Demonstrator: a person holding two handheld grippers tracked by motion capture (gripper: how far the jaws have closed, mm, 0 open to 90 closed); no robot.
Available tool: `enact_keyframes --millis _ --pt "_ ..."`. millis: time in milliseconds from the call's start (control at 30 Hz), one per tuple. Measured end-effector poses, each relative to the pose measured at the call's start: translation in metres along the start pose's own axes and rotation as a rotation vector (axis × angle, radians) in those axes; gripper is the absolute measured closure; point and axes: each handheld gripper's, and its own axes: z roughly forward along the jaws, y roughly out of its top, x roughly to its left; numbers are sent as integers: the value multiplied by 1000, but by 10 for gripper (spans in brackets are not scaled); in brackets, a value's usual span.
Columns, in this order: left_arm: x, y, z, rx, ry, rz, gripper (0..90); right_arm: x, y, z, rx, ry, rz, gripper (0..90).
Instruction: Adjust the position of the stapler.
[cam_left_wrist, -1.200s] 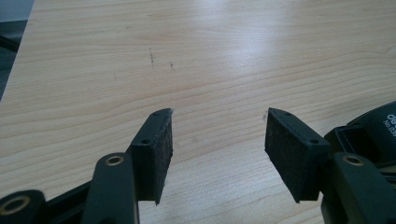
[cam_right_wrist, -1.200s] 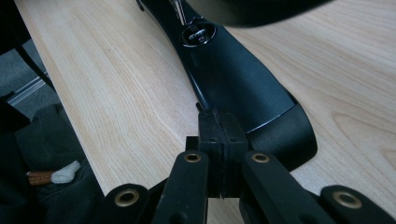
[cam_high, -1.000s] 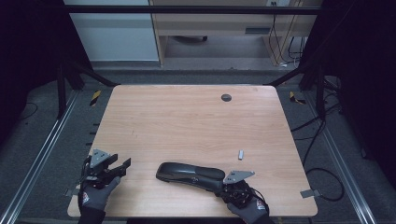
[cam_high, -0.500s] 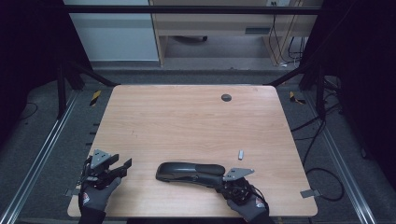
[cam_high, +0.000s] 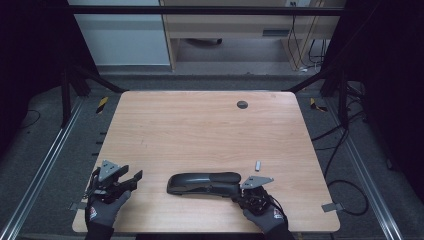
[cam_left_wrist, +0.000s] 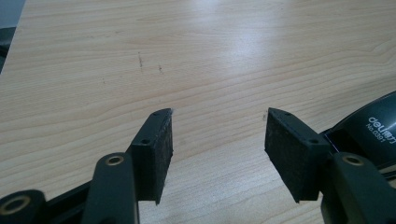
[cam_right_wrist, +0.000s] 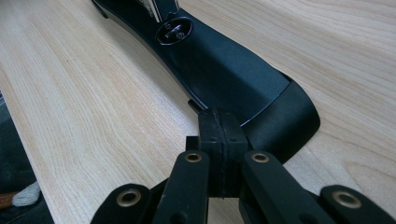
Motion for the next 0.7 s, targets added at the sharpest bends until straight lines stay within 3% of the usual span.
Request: enact_keyframes --millis 433,700 --pt "-8 4 -3 -10 -17 22 417 -7 2 -13 -76 -31 34 871" --pt "-19 8 -5 -21 -42 50 416 -17 3 -23 -121 -85 81 761"
